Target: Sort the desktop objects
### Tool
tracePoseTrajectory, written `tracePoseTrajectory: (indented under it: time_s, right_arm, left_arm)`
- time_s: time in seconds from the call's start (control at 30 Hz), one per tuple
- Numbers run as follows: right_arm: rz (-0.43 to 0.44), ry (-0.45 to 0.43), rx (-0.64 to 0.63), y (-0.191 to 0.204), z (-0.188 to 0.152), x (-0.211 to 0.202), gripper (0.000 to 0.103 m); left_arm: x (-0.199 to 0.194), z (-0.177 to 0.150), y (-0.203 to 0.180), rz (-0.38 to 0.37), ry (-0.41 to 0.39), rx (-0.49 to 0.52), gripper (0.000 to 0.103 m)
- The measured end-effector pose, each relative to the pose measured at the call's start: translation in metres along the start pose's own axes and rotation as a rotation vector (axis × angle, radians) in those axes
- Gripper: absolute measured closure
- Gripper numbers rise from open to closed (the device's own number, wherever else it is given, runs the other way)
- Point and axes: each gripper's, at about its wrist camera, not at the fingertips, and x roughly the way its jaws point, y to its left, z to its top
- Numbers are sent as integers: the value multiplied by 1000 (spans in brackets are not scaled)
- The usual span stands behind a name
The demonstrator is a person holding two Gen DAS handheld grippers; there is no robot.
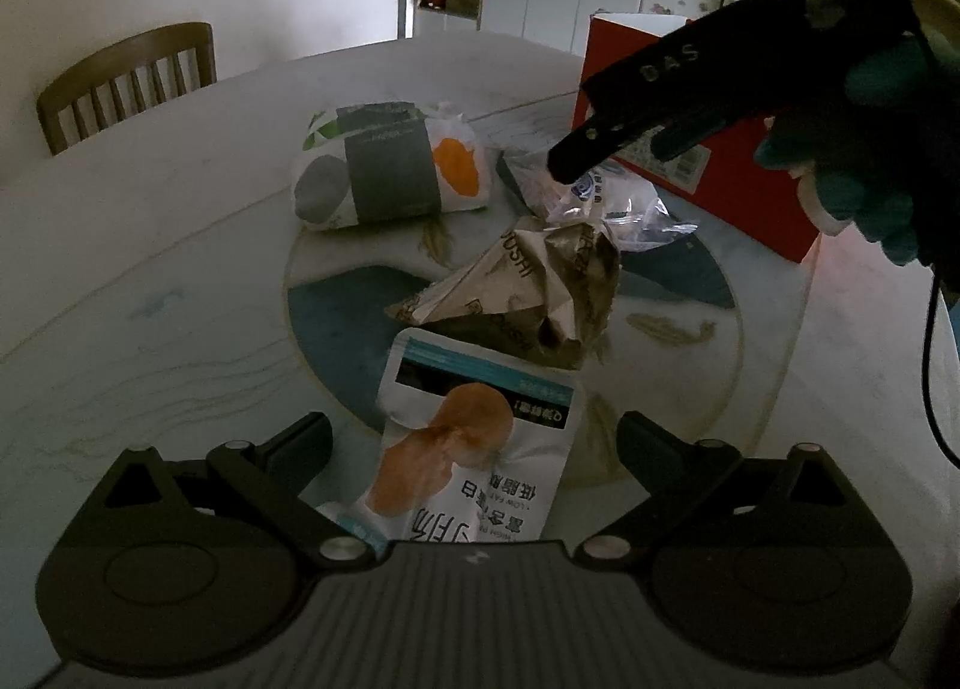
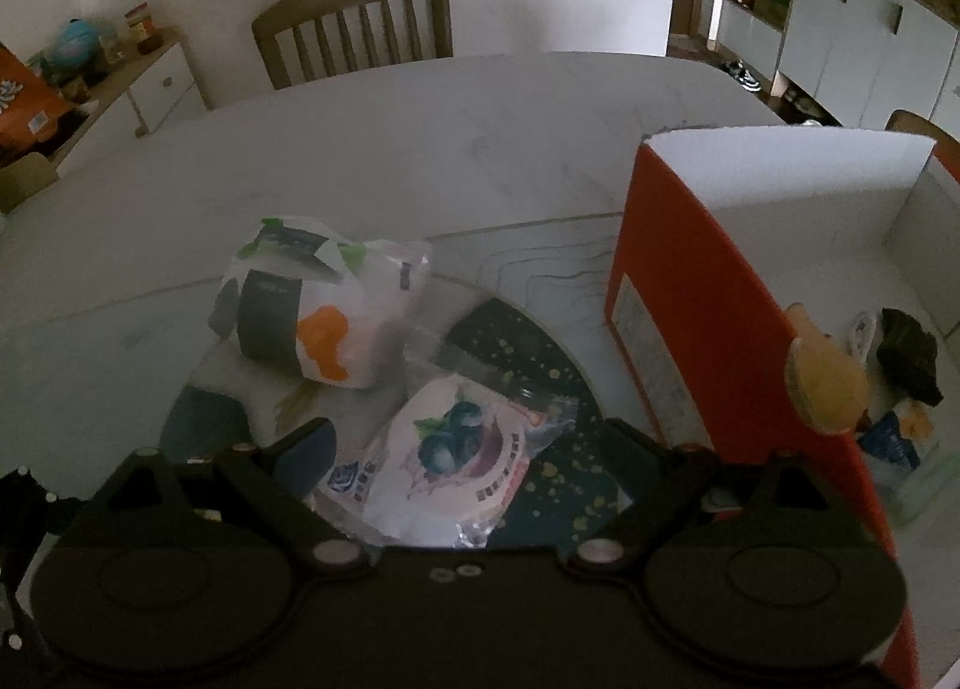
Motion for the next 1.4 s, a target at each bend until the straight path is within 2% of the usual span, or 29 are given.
tracePoseTrajectory:
  time_s: [0.2,0.4,0.5,0.57,0.67,0.93,1.07,1.4]
  right_arm:
    - [-18,29,35,1,-1,14,10]
    - [-23,50,45,4,-1,22,20]
    - [-22,63,48,4,-2,23,27]
    - [-16,73,47,4,-3,24,32]
    - [-5,75,50,4,-3,23,42]
    - [-9,69,44,1,-2,17,47]
    - [-7,51,35,-3,-1,8,48]
    - [21,10,18,-8,4,-24,49]
  left_arm:
    - [3,-2,-9,46,-5,55,4]
    - [3,-1,-11,50,-3,72,8]
    - [3,-1,-12,53,-9,69,15]
    - [2,1,-12,55,-14,67,27]
    - [3,3,-12,56,-14,64,30]
    - [2,3,-11,60,-17,29,32]
    - [-1,5,-7,53,-19,-6,39]
    - [-11,1,-3,58,-21,-86,44]
